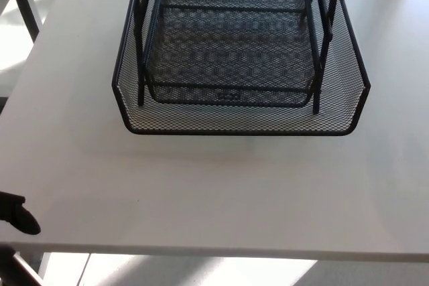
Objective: The robot uses its right hand to grab the drawer kept on the middle of the desk and pull it out towards the robot
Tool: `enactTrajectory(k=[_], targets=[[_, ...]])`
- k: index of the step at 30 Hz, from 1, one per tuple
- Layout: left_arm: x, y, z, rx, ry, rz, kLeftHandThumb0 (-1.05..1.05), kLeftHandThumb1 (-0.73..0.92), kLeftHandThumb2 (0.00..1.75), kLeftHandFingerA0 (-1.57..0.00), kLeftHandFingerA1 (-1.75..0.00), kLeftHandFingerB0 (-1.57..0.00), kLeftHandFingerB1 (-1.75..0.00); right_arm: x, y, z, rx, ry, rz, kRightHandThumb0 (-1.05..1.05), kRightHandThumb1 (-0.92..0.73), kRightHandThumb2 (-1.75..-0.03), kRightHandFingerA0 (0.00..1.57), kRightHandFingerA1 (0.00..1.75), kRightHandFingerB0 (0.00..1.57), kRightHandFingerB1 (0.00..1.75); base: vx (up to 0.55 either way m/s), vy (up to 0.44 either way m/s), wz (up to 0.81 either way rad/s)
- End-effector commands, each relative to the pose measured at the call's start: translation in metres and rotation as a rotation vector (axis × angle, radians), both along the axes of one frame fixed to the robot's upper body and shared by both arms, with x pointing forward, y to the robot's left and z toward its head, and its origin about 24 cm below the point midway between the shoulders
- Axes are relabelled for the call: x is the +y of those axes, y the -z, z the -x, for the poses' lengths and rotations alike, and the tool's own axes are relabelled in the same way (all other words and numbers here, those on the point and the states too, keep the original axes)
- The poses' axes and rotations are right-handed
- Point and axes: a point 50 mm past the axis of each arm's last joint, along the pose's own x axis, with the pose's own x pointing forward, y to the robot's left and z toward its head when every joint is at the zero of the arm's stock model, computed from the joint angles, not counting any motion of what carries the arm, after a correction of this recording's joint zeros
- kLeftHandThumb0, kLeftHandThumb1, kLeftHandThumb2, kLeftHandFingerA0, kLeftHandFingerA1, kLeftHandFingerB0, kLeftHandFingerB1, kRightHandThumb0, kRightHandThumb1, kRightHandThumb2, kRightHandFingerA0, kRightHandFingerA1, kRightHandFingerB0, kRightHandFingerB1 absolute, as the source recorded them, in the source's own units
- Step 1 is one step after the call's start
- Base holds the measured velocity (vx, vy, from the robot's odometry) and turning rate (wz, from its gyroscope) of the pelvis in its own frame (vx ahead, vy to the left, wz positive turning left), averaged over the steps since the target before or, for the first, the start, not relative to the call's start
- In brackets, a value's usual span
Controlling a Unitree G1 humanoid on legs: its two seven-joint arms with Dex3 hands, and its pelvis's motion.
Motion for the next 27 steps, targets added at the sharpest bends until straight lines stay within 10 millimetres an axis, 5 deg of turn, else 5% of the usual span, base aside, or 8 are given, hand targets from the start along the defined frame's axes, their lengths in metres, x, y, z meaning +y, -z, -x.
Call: enactTrajectory(k=[1, 12, 23, 27], targets=[[0.005, 0.001, 0.005, -0.001, 0.001, -0.008, -0.28, 0.56, 0.57, -0.79, -0.89, -0.81, -0.61, -0.069, -0.013, 0.043, -0.335, 0.142, 0.045, -0.92, -0.57, -0.88, 0.0, 0.09, 0.0, 0.17, 0.0, 0.0, 0.0], [0.005, 0.002, 0.005, 0.008, -0.001, -0.021, -0.28, 0.57, 0.58, -0.77, -0.85, -0.8, -0.57, -0.105, 0.072, 0.062, -0.135, 0.384, -0.286, -0.97, -0.56, -0.86, 0.0, 0.04, 0.04, 0.11, 0.0, 0.0, 0.0], [0.004, 0.001, 0.005, 0.0, 0.001, -0.012, -0.27, 0.56, 0.57, -0.79, -0.87, -0.81, -0.59, -0.1, 0.122, 0.078, 0.019, 0.534, -0.429, -0.84, -0.5, -0.89, 0.0, 0.35, 0.09, 0.24, 0.0, 0.0, 0.0], [0.004, 0.002, 0.005, 0.002, -0.007, -0.006, -0.28, 0.57, 0.57, -0.79, -0.88, -0.81, -0.58, -0.096, 0.138, 0.081, 0.104, 0.586, -0.425, -0.82, -0.5, -0.87, 0.0, 0.3, 0.05, 0.21, 0.0, 0.0, 0.0]])
